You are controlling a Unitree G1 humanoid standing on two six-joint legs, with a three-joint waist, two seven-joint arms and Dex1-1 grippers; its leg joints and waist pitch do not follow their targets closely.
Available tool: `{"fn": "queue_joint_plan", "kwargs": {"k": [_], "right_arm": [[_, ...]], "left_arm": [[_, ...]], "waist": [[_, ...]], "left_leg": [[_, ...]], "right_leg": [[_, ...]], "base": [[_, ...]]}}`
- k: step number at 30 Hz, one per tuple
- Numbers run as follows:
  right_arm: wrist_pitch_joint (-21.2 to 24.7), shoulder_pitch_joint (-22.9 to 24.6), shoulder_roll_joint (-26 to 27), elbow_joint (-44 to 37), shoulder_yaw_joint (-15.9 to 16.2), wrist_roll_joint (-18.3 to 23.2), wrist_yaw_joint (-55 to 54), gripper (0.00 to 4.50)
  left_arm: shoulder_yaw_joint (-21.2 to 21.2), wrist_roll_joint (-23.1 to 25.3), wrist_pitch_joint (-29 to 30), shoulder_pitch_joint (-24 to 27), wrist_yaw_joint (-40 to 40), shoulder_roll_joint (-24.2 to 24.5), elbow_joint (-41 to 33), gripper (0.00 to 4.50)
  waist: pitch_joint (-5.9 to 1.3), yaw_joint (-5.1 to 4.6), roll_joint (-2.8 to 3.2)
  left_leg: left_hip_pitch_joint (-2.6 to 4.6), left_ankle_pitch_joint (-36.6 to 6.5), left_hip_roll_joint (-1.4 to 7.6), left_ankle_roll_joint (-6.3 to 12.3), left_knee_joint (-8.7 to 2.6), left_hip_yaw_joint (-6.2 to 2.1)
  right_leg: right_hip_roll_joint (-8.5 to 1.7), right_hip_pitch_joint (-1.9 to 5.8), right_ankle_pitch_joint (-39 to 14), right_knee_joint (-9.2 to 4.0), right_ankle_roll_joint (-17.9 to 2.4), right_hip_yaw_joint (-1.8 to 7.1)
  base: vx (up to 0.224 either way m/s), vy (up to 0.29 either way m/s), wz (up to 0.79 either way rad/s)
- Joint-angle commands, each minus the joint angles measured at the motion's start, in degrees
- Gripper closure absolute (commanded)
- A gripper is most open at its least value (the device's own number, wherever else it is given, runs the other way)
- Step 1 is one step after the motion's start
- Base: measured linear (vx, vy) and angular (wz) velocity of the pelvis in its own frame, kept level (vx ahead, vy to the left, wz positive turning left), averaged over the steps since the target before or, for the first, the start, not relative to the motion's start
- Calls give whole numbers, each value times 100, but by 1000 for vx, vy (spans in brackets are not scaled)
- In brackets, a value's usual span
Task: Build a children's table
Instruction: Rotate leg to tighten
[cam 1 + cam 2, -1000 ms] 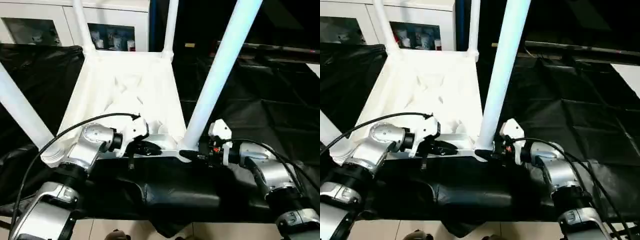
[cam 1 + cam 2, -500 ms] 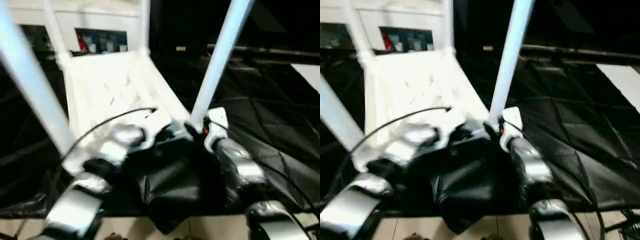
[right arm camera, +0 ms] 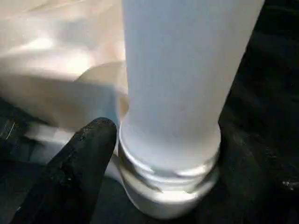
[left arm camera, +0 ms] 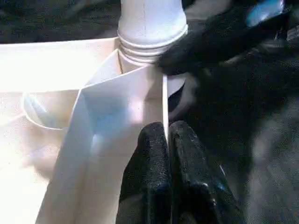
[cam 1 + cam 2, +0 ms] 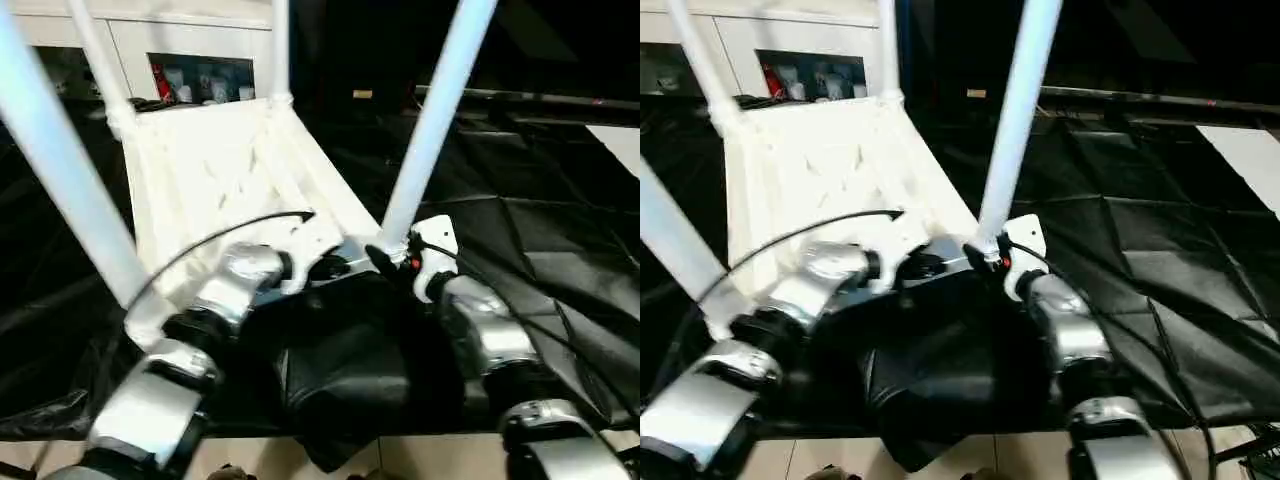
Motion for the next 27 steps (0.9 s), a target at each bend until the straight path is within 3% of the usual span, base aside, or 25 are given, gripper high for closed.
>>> {"fn": "queue_joint_plan", "kwargs": {"k": [1, 4, 6, 12, 13, 19, 24, 27], "right_arm": [[-163, 71, -193, -400, 370, 27, 983, 88], [-52, 108, -355, -567, 361, 124, 1342, 88], [-39, 126, -481, -654, 407, 123, 1614, 88], [9, 131, -550, -715, 492, 223, 1910, 88], [-2, 138, -566, -713, 566, 188, 1996, 112], [36, 165, -534, -743, 574, 164, 2097, 159], [117, 233, -451, -748, 537, 205, 1979, 180], [158, 320, -216, -519, 440, 48, 1232, 183]], "left_arm": [[-227, -223, -240, 199, -978, 88, -291, 450], [-225, -342, -228, 280, -1368, 255, -433, 450], [-202, -426, -183, 305, -1580, 378, -500, 450], [-155, -441, -224, 326, -1733, 593, -518, 450], [-135, -450, -215, 339, -1735, 617, -542, 450], [-78, -476, -218, 381, -1727, 625, -603, 450], [-59, -441, -269, 410, -1495, 572, -577, 450], [-18, -136, -185, 309, -615, 451, -319, 450]], "waist": [[-332, 60, -27], [-339, 88, -16], [-334, 167, -1], [-312, 181, -34], [-314, 180, -39], [-316, 184, -49], [-320, 187, -58], [-304, 182, -61]], "left_leg": [[-6, -1005, 264, 490, -323, -123], [19, -845, 284, 554, -326, -106], [43, -836, 313, 520, -324, -90], [37, -1050, 298, 300, -347, -109], [35, -1032, 295, 302, -343, -108], [22, -871, 284, 342, -335, -103], [20, -888, 284, 328, -333, -107], [32, -947, 281, 311, -342, -112]], "right_leg": [[-526, 322, -1000, -452, -1084, 329], [-512, 304, -685, -405, -1239, 321], [-507, 291, -656, -385, -1311, 314], [-536, 287, -1298, -438, -1097, 317], [-534, 288, -1282, -437, -1090, 318], [-525, 294, -1105, -417, -1091, 315], [-532, 298, -1211, -420, -1057, 314], [-535, 279, -1385, -450, -983, 317]], "base": [[0, 0, 0], [0, 0, 0], [0, 0, 0], [0, 0, 0], [0, 0, 0], [0, 0, 0], [0, 0, 0], [0, 0, 0]]}}
